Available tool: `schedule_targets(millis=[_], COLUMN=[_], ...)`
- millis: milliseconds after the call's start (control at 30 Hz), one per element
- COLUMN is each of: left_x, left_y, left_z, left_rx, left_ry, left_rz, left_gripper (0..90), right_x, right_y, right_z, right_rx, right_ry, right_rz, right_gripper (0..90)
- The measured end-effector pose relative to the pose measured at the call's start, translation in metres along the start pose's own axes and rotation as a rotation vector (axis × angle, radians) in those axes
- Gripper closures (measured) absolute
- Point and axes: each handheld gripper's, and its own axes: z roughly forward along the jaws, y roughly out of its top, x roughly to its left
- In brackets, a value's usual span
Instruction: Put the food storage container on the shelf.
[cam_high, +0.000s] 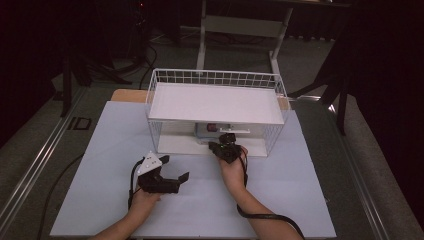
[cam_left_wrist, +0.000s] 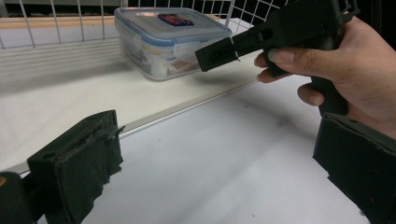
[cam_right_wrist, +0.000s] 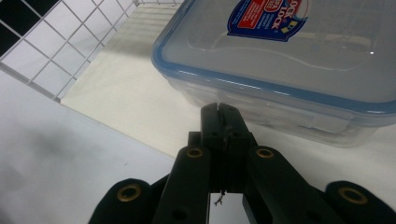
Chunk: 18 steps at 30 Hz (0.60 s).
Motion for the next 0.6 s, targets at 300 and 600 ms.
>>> schedule_targets(millis=[300,600], left_x=[0.000,-0.003], left_y=[0.000,0.000], left_z=[-0.002,-0.001], left_rx=[0.000,-0.002], left_ry=[0.002,-0.030], left_rz=[-0.001,0.027], left_gripper=[1.8,1.8], right_x=[-0.001,0.014], right_y=[-0.006,-0.023], right_z=[-0.003,-0.033], right_rx=[-0.012,-0.073], right_ry=[0.011,0.051], right_rz=[-0.009,-0.088], right_gripper=[88.5,50.5])
